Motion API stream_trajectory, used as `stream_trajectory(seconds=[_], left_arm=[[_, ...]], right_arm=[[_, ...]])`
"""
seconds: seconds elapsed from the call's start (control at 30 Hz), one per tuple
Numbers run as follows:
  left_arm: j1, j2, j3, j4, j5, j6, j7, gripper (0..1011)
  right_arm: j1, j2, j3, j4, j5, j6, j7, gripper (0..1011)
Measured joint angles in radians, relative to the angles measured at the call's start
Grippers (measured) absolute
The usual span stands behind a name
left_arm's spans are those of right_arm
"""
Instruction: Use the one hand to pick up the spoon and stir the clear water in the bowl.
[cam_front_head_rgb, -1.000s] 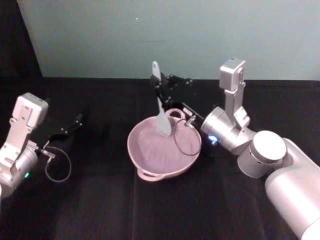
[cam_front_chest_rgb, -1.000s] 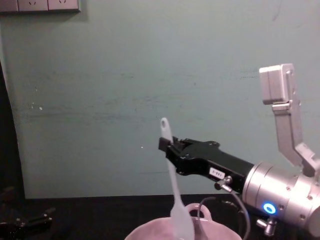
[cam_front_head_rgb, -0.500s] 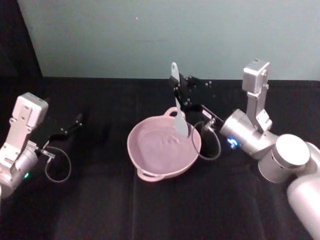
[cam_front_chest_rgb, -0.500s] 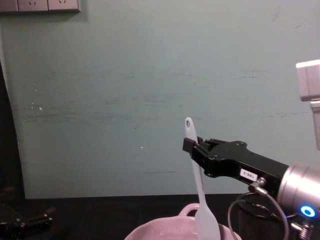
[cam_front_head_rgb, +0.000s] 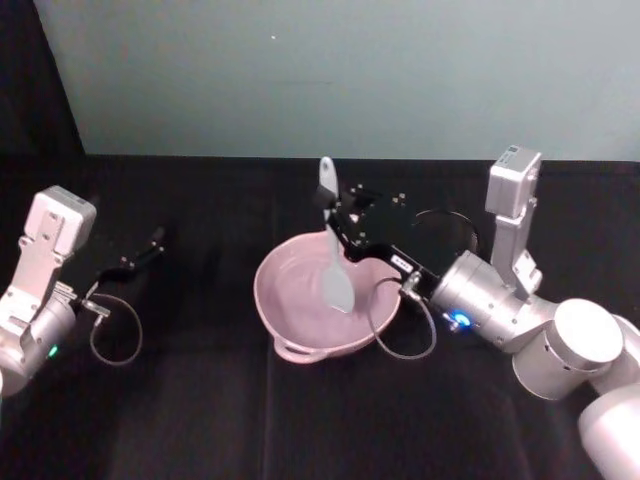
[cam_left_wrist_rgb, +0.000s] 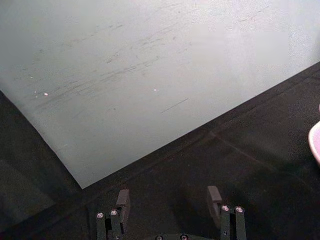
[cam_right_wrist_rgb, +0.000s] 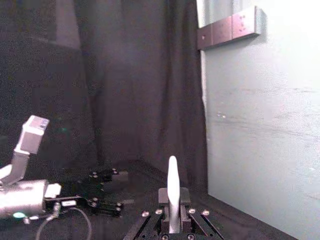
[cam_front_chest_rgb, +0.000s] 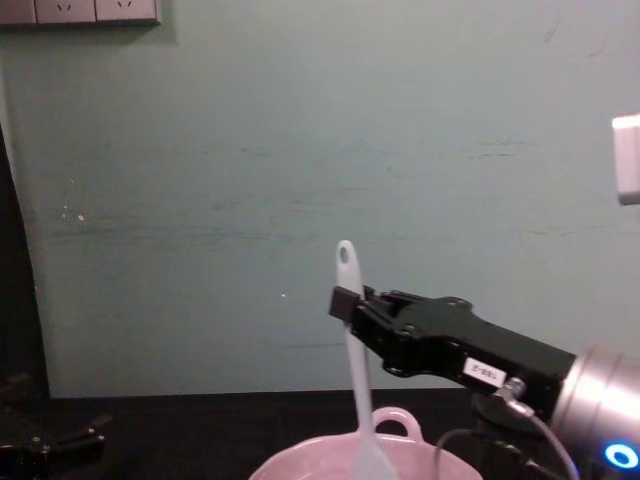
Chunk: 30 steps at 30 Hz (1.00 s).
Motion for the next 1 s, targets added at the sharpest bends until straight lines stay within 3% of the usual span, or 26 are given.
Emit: stream_trajectory(seconds=[0.3, 0.53, 0.7, 1.0], left_arm=[[0.000, 0.000, 0.000, 0.000, 0.000, 0.000, 0.000, 1011], [0.000, 0.000, 0.000, 0.000, 0.000, 0.000, 0.000, 1011], [0.000, 0.000, 0.000, 0.000, 0.000, 0.000, 0.000, 1011], [0.000, 0.000, 0.000, 0.000, 0.000, 0.000, 0.000, 1011]], right_arm=[[0.049, -0.044, -0.040, 0.068, 0.013, 0.011, 0.011, 127], [0.118, -0.102, -0.054, 0.182, -0.018, -0.028, -0.019, 127], [0.165, -0.137, -0.047, 0.273, -0.053, -0.072, -0.049, 126], [0.193, -0.149, -0.011, 0.333, -0.086, -0.117, -0.085, 127]])
